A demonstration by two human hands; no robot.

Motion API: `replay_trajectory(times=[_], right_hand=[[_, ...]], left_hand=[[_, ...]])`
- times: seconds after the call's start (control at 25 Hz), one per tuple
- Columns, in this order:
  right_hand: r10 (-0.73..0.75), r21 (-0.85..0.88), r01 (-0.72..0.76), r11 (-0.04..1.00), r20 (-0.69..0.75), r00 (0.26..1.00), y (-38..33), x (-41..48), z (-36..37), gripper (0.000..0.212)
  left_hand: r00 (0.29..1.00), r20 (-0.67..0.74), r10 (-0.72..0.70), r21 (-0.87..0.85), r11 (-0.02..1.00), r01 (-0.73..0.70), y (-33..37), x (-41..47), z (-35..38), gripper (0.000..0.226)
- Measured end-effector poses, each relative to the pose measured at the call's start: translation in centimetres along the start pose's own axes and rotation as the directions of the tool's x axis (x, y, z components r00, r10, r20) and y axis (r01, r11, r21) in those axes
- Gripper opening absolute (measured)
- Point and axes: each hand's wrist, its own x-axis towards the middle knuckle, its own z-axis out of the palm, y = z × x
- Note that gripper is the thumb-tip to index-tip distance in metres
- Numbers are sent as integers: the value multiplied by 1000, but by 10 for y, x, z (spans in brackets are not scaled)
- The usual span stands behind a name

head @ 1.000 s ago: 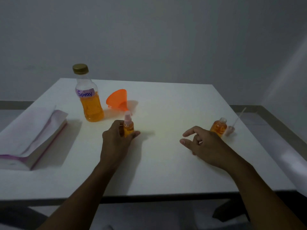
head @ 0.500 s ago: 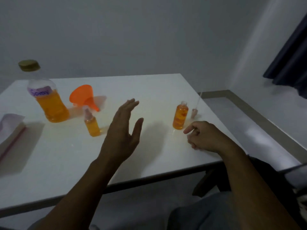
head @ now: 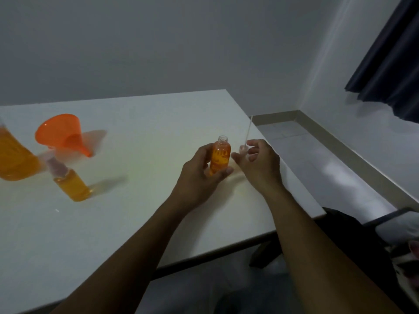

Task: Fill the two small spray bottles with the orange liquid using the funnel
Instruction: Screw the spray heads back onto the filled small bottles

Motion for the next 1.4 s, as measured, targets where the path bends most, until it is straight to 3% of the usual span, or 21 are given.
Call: replay_trajectory(times=[0.16,0.4,0.64,0.84,1.12,1.4], right_hand=[[-46,4,46,999,-66,997,0,0,0,28],[-241,89,239,967,8,971,-37,-22,-25,24],[-514,45,513,857,22,857,-69,-54,-25,34],[-637,-47,639,768,53,769,-84,-57,-18,29],[-690,-176,682,710,22,724,-96,-58,-12,26],[-713,-188,699,690,-14,701,-107,-60,-14,26]], left_hand=[[998,-71,-1,21,1000,3,-4,0,-2,45],[977,-210,40,33,999,-34,-6,-17,-46,42],[963,-260,64,90,995,-41,-21,-48,-101,43],[955,-287,78,126,991,-43,-28,-65,-122,45],[950,-299,90,128,990,-54,-31,-70,-131,46],[953,-294,72,137,990,-33,-32,-71,-131,51]])
